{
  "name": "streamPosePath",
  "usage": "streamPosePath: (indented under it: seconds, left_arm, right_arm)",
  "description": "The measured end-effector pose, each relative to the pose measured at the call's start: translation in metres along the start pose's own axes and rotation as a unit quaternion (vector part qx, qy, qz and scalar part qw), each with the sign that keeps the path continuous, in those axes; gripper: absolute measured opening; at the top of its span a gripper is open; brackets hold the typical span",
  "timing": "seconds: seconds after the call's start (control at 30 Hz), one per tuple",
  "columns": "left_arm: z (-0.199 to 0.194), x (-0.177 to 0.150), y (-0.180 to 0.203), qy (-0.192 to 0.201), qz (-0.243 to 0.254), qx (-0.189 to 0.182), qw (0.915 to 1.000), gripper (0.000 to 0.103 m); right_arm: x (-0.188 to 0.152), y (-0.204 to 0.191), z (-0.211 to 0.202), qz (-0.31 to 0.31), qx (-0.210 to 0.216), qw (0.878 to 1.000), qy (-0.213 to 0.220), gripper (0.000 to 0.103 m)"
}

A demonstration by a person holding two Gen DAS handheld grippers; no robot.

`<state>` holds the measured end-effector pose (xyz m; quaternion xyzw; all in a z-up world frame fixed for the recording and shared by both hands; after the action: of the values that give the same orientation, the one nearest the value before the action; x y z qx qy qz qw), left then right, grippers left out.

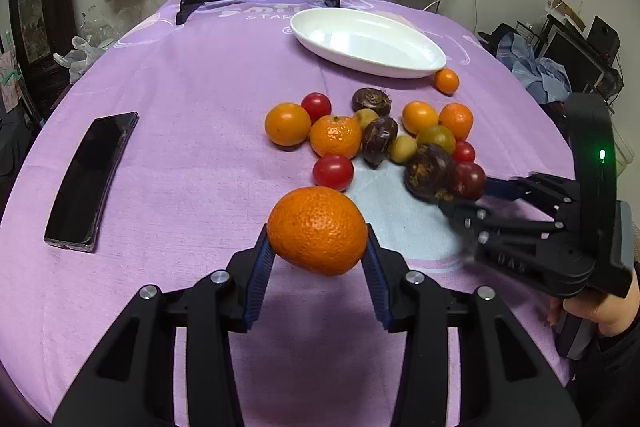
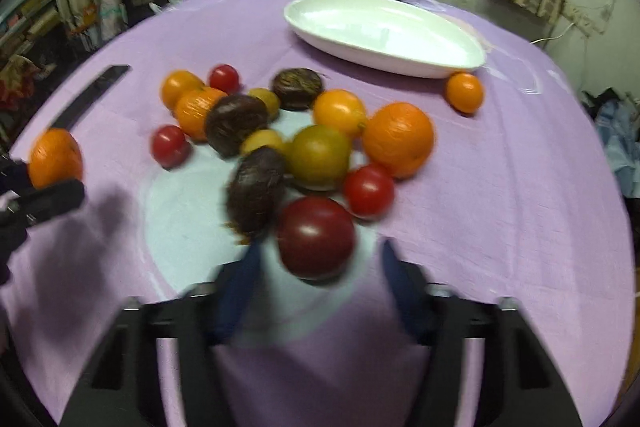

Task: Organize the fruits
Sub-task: 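Carry both fruits onto the white plate and open both grippers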

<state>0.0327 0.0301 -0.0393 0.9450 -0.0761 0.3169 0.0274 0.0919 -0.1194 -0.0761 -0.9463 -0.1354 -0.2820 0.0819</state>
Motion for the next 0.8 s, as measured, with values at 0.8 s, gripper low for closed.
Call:
streamPosePath:
  seconds: [0.8]
  left_arm:
    - [0.058,0.187,0.025,0.015,0.078,-0.031,0.9964,0.042]
  right_arm:
    - [0.130,0.066,-0.022,0.041,0.019,0.997,0.070,0.038]
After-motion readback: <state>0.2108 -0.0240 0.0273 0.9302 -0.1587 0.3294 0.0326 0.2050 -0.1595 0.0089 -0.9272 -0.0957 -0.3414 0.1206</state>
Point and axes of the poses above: each gripper's, at about its wrist camera, not at the fingertips, and z roughly the way its jaws point, y to its right, x to its top, the point moved 4 cm from there along z, roughly the way its jaws point, and after that the axes turned 10 degrees about z, right-handed, at the moved point
